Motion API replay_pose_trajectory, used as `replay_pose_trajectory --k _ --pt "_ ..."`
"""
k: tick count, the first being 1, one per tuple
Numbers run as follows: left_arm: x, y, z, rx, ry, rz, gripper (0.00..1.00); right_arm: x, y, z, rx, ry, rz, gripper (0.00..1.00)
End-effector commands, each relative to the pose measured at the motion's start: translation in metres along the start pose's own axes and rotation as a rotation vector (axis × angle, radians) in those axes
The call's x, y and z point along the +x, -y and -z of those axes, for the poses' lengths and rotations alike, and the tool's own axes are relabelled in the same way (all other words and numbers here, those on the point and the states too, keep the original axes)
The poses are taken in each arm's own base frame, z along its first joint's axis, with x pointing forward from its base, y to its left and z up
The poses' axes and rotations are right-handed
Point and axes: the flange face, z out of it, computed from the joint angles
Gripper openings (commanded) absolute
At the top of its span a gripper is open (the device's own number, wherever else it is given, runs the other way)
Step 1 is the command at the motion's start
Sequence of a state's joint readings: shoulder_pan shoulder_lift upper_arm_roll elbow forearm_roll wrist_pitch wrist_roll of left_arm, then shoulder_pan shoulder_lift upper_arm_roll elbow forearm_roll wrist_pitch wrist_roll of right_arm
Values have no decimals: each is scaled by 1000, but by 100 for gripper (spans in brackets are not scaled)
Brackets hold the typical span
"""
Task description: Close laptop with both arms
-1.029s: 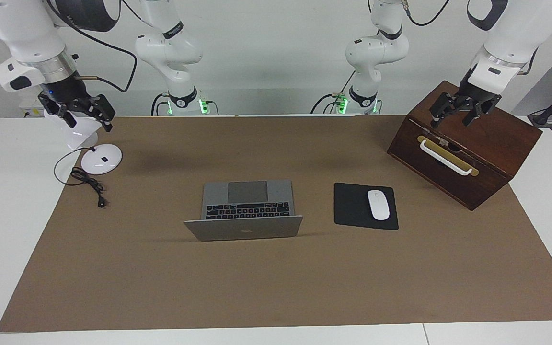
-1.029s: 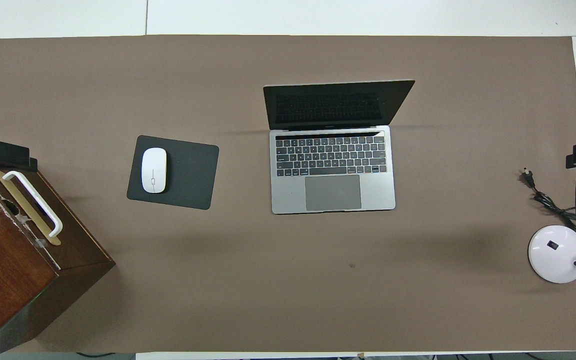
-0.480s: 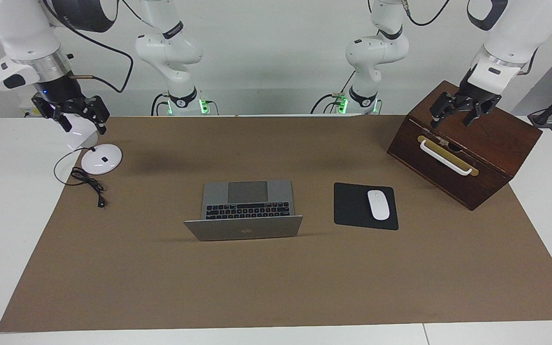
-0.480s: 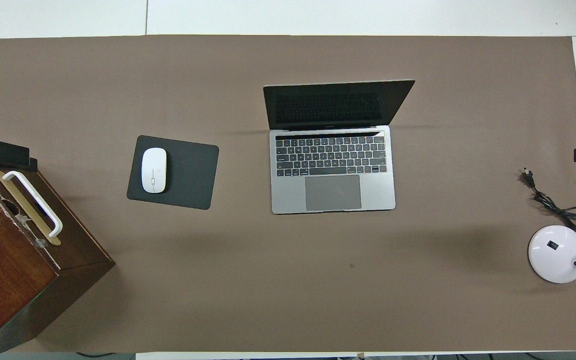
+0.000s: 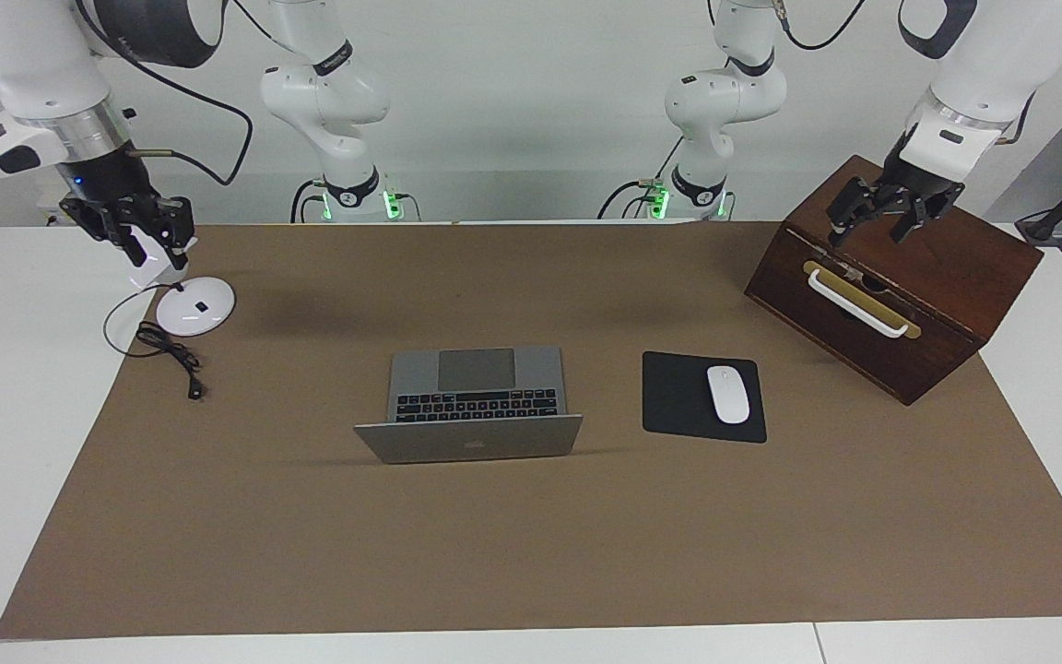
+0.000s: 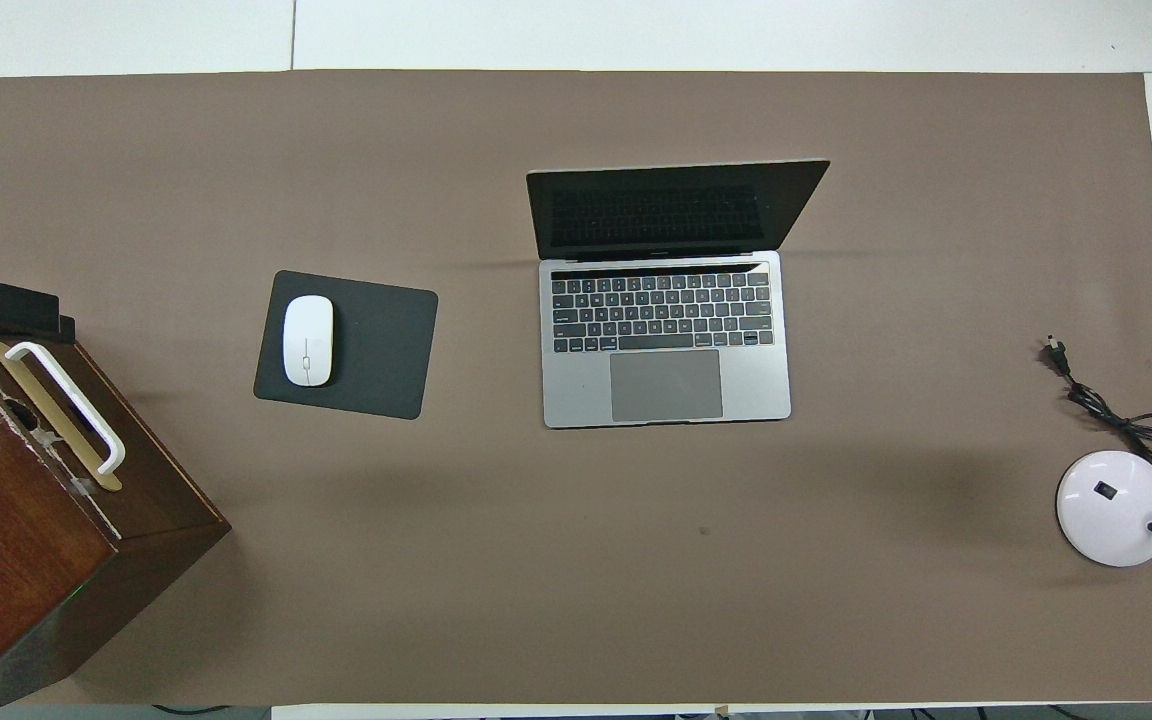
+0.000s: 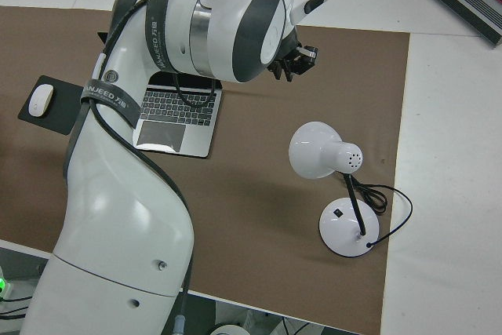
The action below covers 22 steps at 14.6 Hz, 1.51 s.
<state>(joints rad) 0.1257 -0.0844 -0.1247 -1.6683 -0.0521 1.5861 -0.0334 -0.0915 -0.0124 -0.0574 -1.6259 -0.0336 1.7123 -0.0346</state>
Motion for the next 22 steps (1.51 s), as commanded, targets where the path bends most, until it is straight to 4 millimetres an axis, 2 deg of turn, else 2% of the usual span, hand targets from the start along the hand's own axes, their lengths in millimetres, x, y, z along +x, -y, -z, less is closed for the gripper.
replay_pose_trajectory --k 1,4,5,6,7,8,12,13,16,18,20,22 --pt "-5 4 0 17 -14 9 100 30 -7 -9 -19 -21 16 0" --pt "-5 4 0 17 -15 22 100 53 -8 -27 -29 -37 20 0" --pt "-5 4 0 16 -17 36 88 60 -8 -33 -35 -39 23 0" --pt "-5 3 0 16 -20 53 55 68 -8 -36 -37 -48 24 0" --pt "-4 3 0 16 -23 58 14 78 -6 -41 -38 -54 24 0" --pt "-3 3 0 15 -28 58 0 91 -5 -44 -41 -65 28 0" --pt "-3 2 0 8 -27 58 0 144 2 -66 -47 -111 38 0" --pt "-2 3 0 4 -29 60 0 152 2 -69 -49 -122 39 0" --pt "4 -5 2 -1 -79 46 0 166 9 -83 -43 -153 49 0" --pt "7 -17 2 -3 -113 33 0 176 11 -103 -42 -173 54 0" --pt "5 -20 -7 -4 -111 35 0 186 19 -132 -33 -186 63 0" --pt "1 -26 -20 -9 -130 37 0 195 33 -143 -11 -220 71 0"
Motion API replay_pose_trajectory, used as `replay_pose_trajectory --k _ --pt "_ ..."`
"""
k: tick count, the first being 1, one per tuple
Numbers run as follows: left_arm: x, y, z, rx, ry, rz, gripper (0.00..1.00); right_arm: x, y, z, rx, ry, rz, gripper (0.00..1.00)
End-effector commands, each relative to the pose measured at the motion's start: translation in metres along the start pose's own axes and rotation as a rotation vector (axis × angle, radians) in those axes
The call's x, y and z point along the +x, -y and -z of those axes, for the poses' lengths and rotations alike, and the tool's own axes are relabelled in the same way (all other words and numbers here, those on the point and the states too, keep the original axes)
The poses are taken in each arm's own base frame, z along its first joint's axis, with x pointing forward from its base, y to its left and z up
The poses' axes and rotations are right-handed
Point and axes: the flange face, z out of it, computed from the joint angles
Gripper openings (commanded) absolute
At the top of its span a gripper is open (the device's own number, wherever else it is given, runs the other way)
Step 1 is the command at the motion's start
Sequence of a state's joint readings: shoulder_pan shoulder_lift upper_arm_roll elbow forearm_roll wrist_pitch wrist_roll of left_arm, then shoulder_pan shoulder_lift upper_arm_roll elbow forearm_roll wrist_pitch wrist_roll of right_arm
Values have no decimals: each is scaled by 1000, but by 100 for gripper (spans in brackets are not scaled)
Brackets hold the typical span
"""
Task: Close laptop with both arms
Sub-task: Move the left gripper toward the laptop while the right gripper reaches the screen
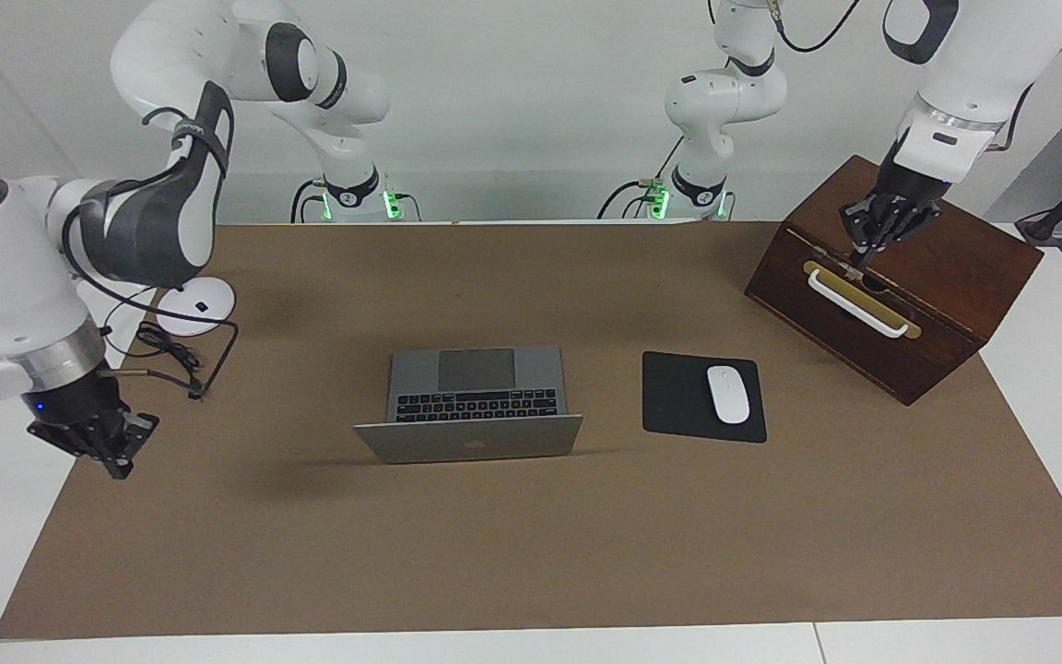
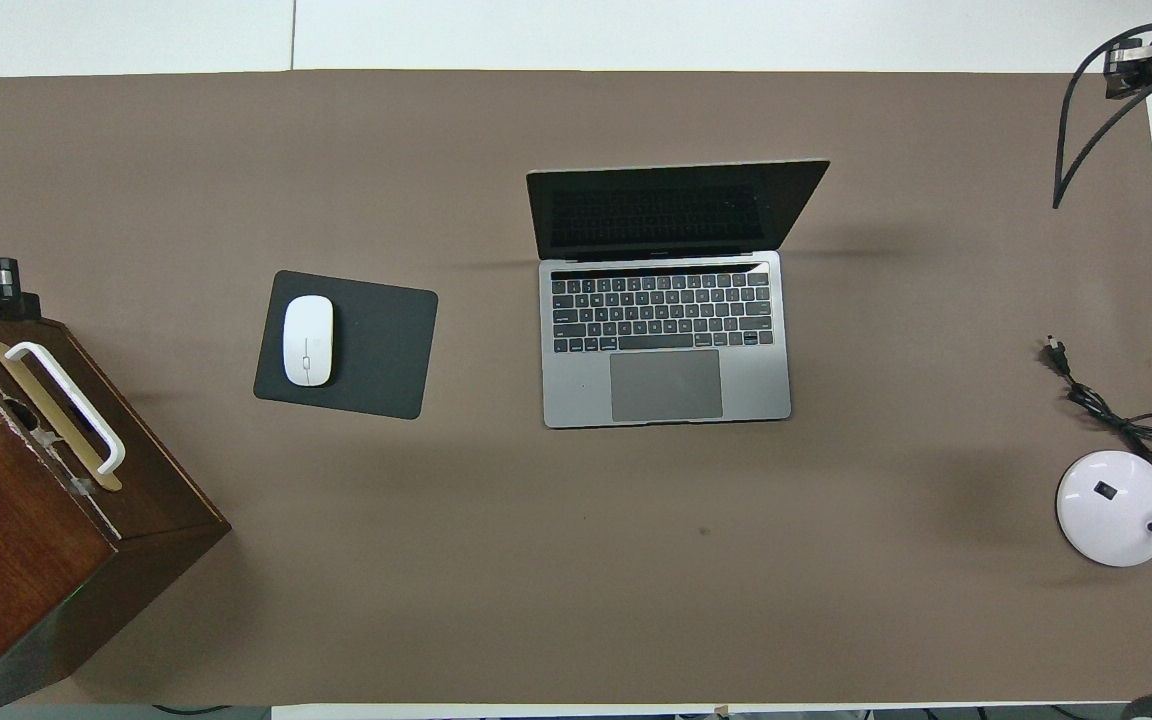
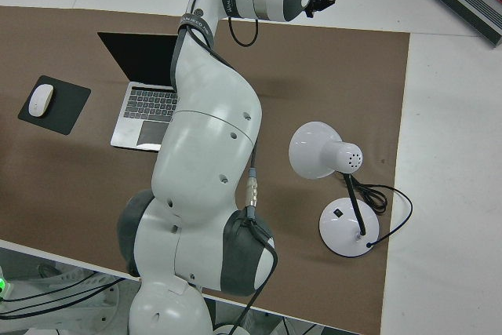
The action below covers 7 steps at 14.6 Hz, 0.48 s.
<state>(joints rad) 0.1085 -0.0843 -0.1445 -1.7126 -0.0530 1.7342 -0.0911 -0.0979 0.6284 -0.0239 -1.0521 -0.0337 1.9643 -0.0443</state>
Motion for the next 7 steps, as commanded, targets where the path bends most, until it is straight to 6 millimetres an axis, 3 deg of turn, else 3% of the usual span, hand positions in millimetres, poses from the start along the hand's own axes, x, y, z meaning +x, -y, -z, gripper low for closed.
replay_pose_trajectory --k 1,4,7 --pt "-16 -12 -18 -22 -41 13 0 15 18 -17 10 -49 22 0" --pt "-29 -30 -35 -90 -103 13 0 18 40 -32 24 -73 1 0" --pt "-42 -61 -52 -106 -157 -44 0 20 42 -45 21 -83 -1 0"
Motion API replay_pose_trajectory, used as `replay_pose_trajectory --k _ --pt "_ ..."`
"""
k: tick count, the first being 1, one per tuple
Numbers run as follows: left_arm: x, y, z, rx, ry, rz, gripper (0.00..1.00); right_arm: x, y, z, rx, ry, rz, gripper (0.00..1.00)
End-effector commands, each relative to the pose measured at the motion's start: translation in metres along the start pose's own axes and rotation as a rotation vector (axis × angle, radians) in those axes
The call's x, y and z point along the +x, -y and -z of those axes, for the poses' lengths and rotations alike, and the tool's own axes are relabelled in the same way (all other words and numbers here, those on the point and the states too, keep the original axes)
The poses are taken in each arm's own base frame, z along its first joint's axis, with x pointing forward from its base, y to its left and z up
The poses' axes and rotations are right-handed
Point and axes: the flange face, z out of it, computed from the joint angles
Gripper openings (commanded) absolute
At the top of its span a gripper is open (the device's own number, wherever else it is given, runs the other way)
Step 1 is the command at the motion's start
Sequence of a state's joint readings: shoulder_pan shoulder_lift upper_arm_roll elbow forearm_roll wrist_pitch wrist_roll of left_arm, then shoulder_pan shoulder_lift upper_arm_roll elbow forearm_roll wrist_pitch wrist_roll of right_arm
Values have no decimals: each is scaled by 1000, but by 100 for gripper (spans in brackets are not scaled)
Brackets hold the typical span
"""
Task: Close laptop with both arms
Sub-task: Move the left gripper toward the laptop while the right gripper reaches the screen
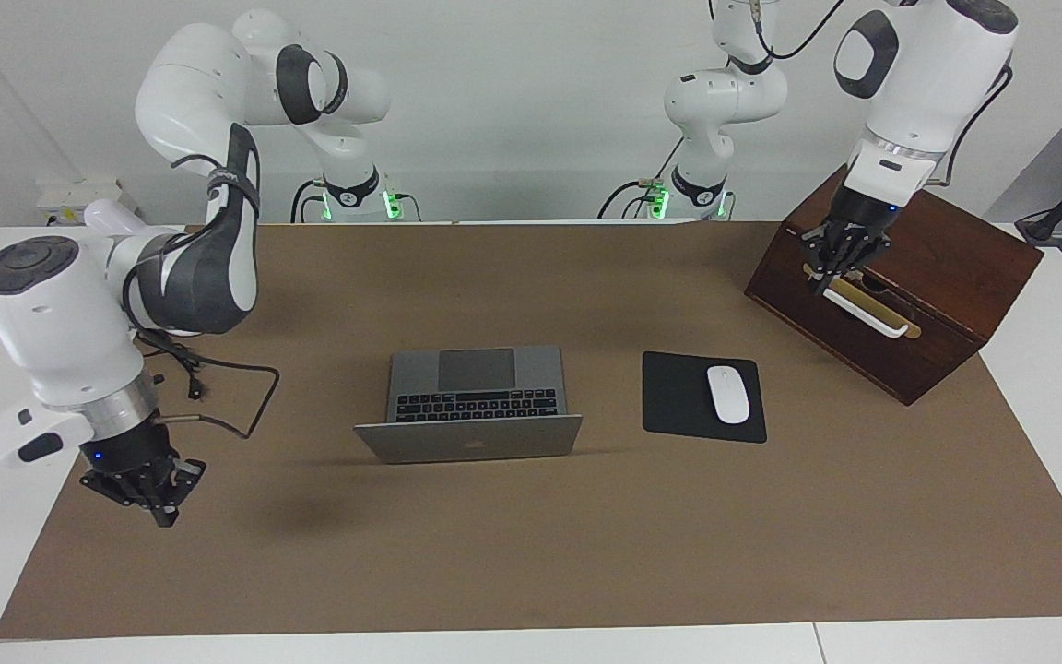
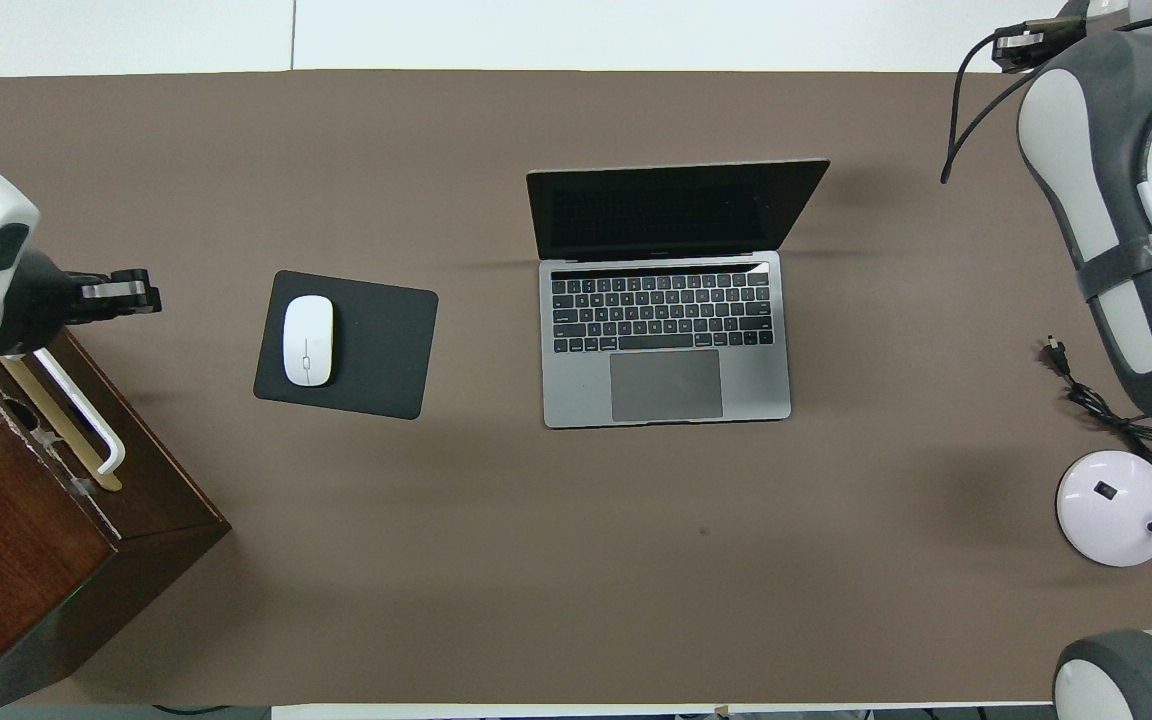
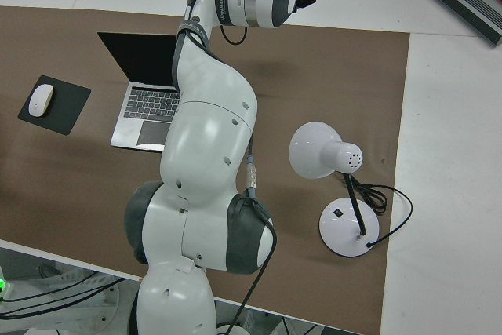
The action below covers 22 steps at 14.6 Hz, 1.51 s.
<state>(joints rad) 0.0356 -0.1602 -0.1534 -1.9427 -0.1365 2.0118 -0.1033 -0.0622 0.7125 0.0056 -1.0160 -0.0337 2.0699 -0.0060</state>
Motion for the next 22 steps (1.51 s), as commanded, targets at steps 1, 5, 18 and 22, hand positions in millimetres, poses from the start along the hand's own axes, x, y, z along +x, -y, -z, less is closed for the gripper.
replay_pose_trajectory --k 1,5,18,22 --pt "-29 -25 -15 -23 -72 -39 0 8 -5 -7 -18 -30 -12 0" --pt "-65 -63 -47 -51 -166 -126 0 25 14 13 22 -146 -7 0" --pt "-138 -128 -152 -157 -370 -236 0 29 170 30 144 -362 -53 0" --pt "-151 -156 -186 -199 -403 -279 0 24 195 32 141 -370 -60 0"
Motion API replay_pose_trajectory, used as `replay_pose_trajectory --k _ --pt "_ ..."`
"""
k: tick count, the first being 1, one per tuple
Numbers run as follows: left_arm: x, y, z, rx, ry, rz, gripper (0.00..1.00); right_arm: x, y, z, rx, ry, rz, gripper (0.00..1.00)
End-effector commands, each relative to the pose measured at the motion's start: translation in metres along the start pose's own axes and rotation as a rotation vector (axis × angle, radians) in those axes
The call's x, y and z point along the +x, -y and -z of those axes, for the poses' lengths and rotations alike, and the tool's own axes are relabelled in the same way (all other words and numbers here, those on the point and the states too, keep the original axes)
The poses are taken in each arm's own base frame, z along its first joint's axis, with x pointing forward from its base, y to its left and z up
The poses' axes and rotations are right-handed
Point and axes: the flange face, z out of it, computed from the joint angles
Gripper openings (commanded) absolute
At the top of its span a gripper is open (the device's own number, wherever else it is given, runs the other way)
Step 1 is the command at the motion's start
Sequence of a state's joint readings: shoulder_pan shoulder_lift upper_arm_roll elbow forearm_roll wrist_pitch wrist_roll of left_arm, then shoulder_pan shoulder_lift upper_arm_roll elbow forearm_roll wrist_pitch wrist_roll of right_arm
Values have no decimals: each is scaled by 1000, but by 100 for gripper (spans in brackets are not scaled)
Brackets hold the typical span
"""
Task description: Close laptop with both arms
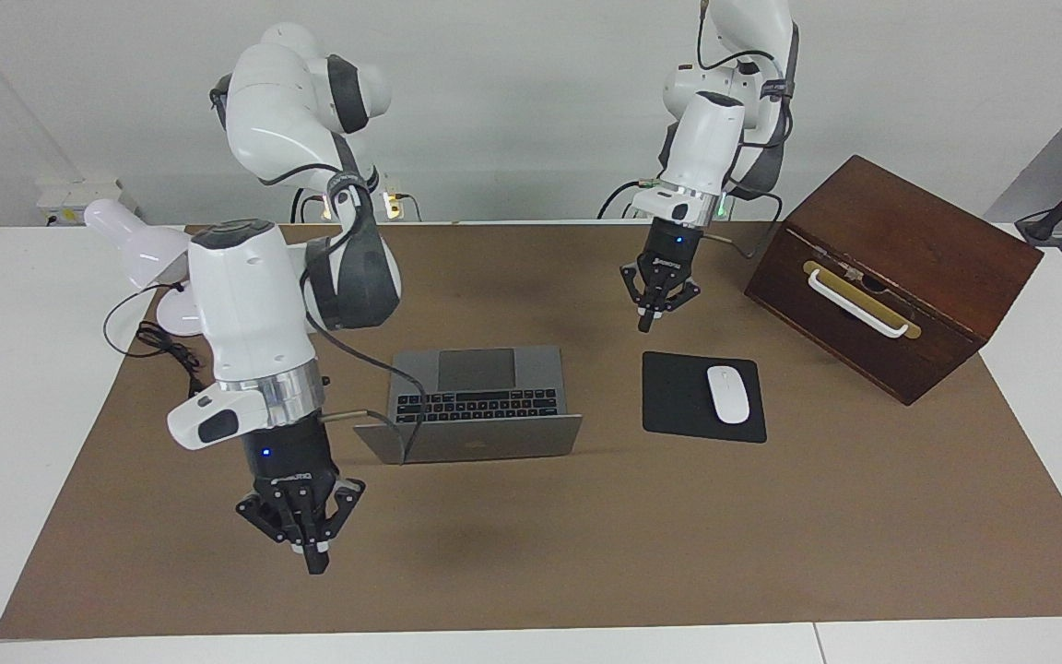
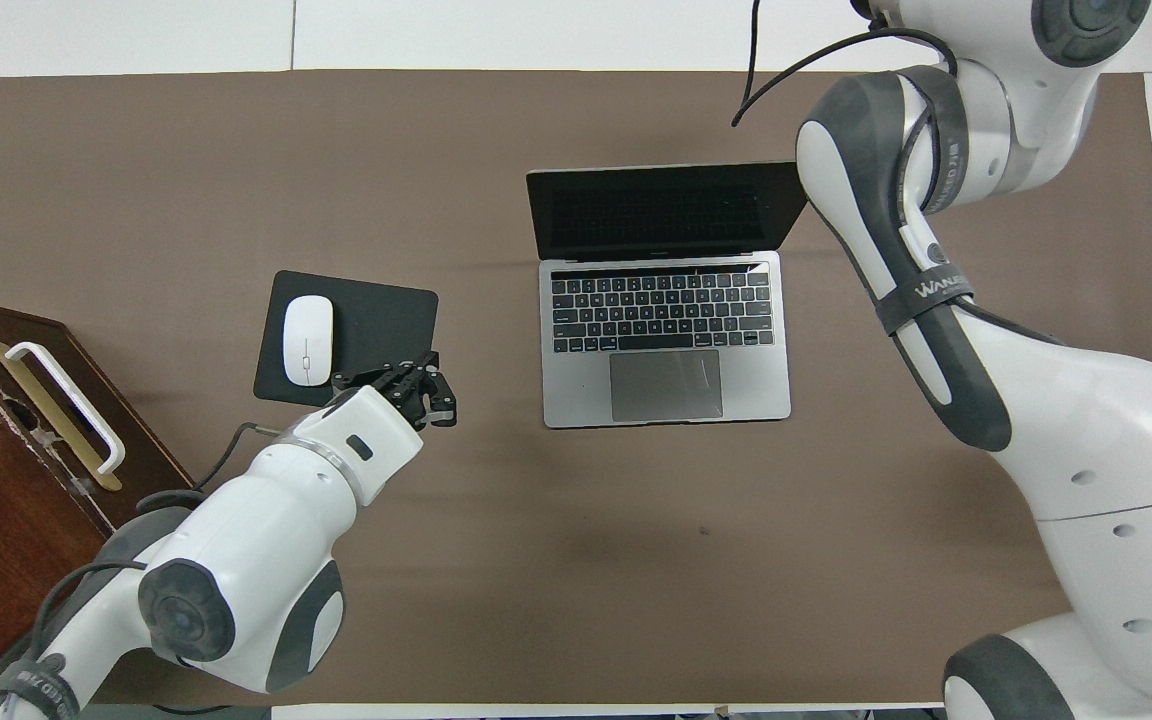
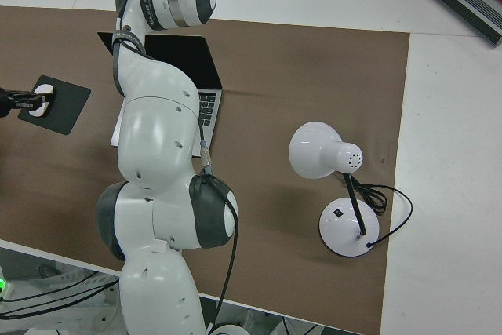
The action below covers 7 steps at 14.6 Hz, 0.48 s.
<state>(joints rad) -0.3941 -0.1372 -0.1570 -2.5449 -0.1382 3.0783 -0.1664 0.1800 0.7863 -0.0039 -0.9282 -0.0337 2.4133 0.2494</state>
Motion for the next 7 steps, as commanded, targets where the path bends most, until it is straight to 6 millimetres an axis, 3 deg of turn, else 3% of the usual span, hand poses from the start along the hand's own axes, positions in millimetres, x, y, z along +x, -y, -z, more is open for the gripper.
replay_pose_trajectory --k 1,5,7 --pt "-12 -15 -20 -33 -39 -8 0 1 7 -2 -14 -23 -11 0" --pt "-22 -34 -31 -66 -64 -36 0 -10 46 1 -17 -18 31 0" --pt "-32 -47 -45 -86 -68 -57 0 -15 55 -2 -39 -20 41 0"
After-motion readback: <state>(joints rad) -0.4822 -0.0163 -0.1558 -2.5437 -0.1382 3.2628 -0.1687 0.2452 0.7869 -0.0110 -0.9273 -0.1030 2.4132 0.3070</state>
